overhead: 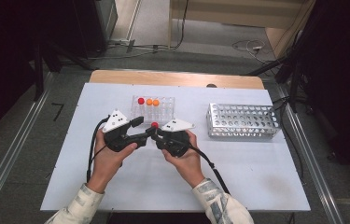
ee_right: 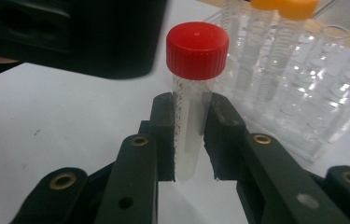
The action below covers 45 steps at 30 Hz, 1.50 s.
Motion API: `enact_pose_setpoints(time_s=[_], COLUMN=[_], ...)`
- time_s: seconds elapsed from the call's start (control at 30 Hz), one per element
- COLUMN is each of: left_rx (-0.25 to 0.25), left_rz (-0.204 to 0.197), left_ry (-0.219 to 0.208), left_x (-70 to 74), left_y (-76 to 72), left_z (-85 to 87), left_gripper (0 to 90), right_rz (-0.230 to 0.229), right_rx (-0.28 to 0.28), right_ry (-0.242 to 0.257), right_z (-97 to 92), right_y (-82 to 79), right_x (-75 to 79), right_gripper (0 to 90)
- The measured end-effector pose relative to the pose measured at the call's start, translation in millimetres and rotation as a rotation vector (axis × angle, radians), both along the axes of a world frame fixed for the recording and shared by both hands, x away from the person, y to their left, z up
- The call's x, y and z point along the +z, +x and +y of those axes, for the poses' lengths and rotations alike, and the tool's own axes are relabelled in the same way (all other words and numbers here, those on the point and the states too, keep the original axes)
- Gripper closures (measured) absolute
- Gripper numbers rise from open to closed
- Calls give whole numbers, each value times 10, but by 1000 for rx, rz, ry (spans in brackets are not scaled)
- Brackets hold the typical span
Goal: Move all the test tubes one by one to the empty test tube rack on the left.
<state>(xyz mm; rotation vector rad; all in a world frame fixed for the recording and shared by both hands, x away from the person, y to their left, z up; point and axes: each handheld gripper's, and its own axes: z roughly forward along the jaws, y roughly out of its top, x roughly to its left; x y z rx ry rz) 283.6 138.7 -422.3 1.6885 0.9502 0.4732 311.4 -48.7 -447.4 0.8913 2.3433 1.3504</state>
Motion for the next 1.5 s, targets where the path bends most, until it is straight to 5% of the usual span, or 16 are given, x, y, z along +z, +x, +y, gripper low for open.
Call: enact_pose_setpoints(time_s=[0.67, 0.77, 0.9, 1.1, 1.5], left_rx=[-8, -4, 3, 23, 75], left_rz=[8, 7, 13, 23, 28], left_ry=[60, 62, 52, 47, 23], left_x=[-37, -29, -7, 32, 107], left_y=[5, 2, 3, 9, 52], left_z=[-47, -36, -8, 17, 147], left_gripper=[700, 704, 706, 706, 706], right_rz=[-7, -1, 4, 11, -24], right_rx=[30, 33, 17, -28, -144], right_ry=[-6, 4, 9, 43, 37], right_z=[58, 51, 17, -261, -1055], right_y=[-61, -71, -77, -92, -146], right_x=[14, 13, 16, 57, 102], right_gripper=[706, 634, 396, 263, 232])
